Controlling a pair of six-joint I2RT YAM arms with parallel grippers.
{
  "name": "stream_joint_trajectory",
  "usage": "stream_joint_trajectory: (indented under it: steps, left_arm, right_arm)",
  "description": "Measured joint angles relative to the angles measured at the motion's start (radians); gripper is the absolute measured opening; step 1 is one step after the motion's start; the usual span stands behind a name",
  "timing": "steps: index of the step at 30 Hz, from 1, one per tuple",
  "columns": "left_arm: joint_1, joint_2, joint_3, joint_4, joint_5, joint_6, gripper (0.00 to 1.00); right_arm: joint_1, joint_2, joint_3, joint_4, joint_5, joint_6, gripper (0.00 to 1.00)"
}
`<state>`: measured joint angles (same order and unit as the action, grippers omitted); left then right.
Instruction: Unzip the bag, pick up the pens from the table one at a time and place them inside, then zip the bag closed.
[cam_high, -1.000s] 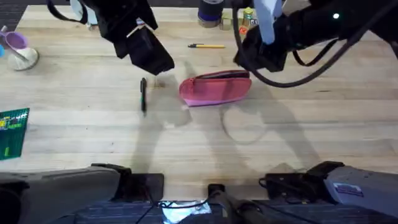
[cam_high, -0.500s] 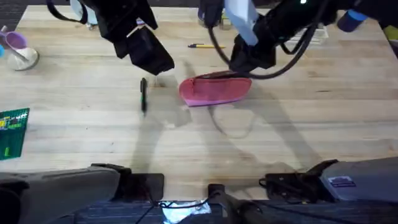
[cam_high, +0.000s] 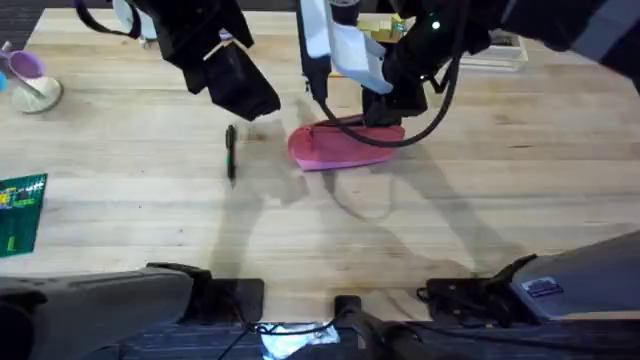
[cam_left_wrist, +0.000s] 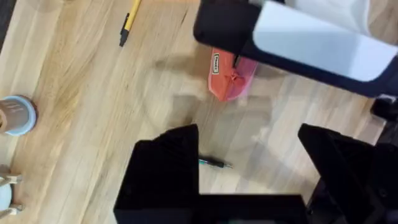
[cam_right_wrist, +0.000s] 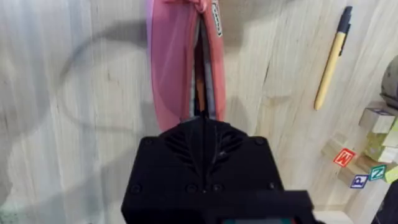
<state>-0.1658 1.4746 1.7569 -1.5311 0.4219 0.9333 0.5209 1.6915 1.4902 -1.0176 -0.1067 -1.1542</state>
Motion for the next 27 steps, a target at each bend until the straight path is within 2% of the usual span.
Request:
stream_joint_trajectory:
  steps: [14,27]
  left_arm:
    - [0.000,0.000,0.000,0.000,0.000,0.000,0.995]
    - [0.000,0.000,0.000,0.000,0.000,0.000,0.995]
  right_arm:
    - [0.000,0.064,0.000,0.029,0.010,-0.029,0.028]
    - [0.002,0.217,0.007,0.067,0.006,-0.024,0.036]
